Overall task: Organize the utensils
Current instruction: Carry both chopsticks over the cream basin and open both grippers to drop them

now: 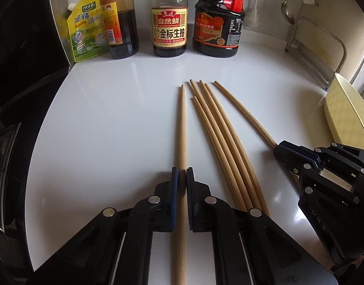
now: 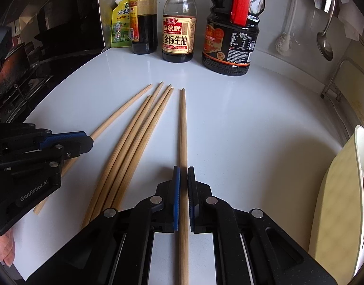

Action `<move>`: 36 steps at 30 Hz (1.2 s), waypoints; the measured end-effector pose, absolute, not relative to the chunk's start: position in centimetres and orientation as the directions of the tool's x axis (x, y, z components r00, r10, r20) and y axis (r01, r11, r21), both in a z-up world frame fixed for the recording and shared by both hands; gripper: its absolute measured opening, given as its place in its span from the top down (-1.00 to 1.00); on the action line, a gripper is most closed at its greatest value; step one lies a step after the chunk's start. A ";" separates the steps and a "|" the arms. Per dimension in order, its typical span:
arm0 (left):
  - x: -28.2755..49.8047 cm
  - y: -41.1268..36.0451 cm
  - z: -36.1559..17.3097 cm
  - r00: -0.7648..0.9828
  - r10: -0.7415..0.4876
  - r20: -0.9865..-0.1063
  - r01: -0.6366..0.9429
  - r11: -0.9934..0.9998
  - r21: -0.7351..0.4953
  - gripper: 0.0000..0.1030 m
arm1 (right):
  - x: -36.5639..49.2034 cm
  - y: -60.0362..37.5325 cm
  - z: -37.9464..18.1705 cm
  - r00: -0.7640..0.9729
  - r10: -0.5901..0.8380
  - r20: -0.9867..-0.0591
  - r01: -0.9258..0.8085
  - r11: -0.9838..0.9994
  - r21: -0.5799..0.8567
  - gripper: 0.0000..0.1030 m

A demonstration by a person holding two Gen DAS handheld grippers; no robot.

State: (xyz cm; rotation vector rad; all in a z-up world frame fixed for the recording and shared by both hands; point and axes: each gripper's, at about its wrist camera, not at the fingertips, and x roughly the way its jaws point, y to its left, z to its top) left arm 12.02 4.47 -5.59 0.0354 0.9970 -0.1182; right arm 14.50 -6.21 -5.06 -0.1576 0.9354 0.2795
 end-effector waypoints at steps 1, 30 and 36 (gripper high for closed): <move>12.0 4.7 -5.6 0.533 -0.095 -0.841 0.114 0.993 -0.040 0.86 | 14.4 -6.4 -5.0 0.564 0.171 -0.808 -0.298 0.954 -0.006 0.88; 11.6 -12.7 7.5 0.643 -0.424 -0.637 0.504 0.861 -0.065 0.86 | 5.4 -23.9 9.5 0.828 -0.068 -0.556 0.149 0.984 0.102 0.88; 11.2 -19.0 7.4 0.600 -0.476 -0.643 0.611 0.791 -0.015 0.85 | 4.1 -29.5 9.1 0.804 -0.160 -0.573 0.279 0.952 0.127 0.88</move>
